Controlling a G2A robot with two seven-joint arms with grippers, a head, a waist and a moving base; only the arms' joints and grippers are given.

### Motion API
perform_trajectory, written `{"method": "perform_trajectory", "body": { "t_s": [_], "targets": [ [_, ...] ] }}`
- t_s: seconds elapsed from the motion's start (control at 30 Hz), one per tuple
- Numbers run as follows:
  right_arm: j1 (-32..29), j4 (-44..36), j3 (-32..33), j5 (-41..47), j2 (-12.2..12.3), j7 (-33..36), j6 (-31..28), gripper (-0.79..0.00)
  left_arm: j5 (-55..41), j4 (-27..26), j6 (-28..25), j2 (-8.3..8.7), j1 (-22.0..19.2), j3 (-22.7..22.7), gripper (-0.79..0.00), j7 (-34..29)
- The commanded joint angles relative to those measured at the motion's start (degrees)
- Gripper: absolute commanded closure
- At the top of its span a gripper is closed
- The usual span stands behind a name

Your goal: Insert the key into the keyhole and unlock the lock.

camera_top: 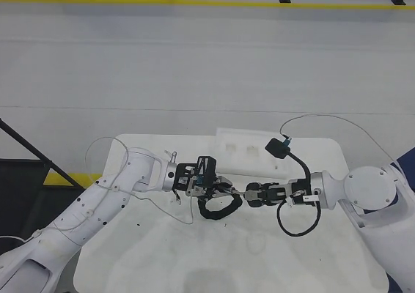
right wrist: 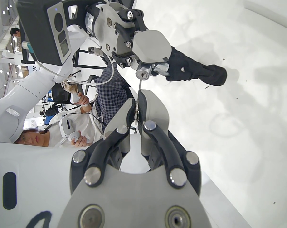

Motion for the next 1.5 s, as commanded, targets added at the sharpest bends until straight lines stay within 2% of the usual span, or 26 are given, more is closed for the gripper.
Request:
{"method": "perform_trajectory", "body": {
  "t_s": [0.0, 1.47],
  "targets": [
    [0.1, 0.0, -0.1, 0.1, 0.0, -0.1, 0.0, 0.000, 0.0, -0.2, 0.0, 0.00, 0.1, -0.1, 0.000, -0.1],
    [7.5, 2.9, -6.3, -1.5, 0.1, 1.0, 2.7, 0.000, -1.9, -7.8, 0.0, 0.97, 1.6, -3.9, 0.000, -13.0]
  ]
}}
